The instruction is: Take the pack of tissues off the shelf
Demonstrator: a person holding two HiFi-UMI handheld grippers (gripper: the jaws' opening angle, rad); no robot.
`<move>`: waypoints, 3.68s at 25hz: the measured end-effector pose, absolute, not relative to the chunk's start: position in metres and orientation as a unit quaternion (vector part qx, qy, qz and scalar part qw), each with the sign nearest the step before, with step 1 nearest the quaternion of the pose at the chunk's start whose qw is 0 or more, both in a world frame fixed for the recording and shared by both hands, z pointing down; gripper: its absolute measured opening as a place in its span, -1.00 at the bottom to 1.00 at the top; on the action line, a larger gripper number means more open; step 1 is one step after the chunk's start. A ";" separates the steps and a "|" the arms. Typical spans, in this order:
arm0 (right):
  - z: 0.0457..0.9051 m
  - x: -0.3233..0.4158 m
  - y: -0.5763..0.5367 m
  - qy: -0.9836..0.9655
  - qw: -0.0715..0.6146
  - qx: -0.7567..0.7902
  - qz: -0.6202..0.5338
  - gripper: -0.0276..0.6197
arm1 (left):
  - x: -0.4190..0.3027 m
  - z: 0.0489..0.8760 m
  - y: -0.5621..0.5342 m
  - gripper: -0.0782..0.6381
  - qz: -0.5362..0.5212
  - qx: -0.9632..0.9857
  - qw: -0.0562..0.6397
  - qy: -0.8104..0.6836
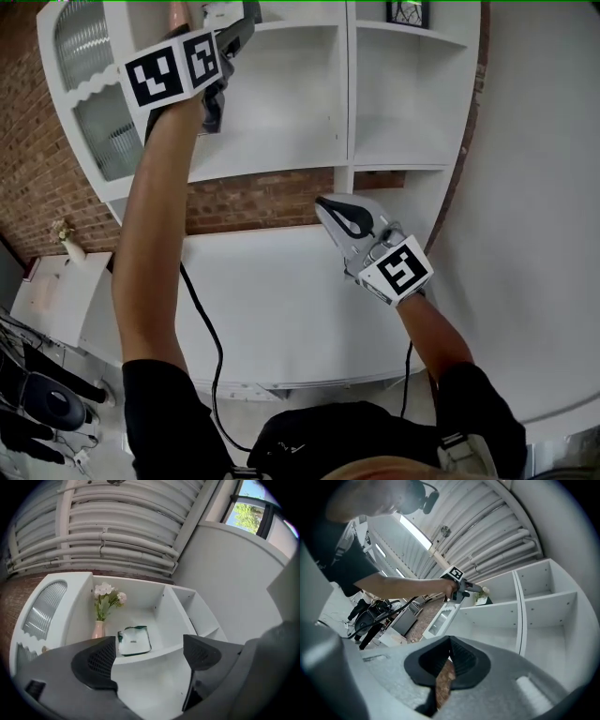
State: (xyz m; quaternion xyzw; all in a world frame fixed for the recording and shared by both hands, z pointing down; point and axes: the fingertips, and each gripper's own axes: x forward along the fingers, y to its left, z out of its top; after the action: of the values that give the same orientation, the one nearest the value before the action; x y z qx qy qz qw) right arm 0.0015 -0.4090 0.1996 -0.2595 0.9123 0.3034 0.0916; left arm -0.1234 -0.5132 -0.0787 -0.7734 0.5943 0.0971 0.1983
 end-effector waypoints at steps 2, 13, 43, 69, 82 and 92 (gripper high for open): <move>0.203 0.006 -0.416 0.912 0.089 -0.254 0.310 -0.91 | -0.126 -0.091 -0.528 0.46 0.077 -0.758 0.204 0.614; 0.203 0.003 -0.436 0.912 0.090 -0.245 0.316 -0.91 | -0.128 -0.136 -0.594 0.52 0.016 -0.734 0.170 0.657; 0.213 0.041 -0.443 0.904 0.109 -0.288 0.296 -0.91 | -0.151 -0.119 -0.640 -0.04 0.001 -0.716 0.113 0.689; 0.215 -0.017 -0.432 0.917 0.169 -0.242 0.267 -0.91 | -0.148 0.004 -0.413 -0.04 0.158 -0.783 0.259 0.543; 0.236 -0.021 -0.436 0.918 0.180 -0.268 0.230 -0.91 | -0.141 0.173 -0.416 -0.04 0.170 -0.780 0.218 0.561; 0.250 -0.028 -0.433 0.913 0.171 -0.283 0.240 -0.91 | -0.145 0.194 -0.419 -0.04 0.186 -0.782 0.201 0.559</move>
State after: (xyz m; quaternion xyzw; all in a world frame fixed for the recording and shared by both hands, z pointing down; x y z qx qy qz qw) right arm -0.0280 -0.4332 0.2502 -0.2828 0.9129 0.2396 0.1710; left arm -0.1446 -0.4192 0.1940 -0.7822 0.5593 0.1865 0.2014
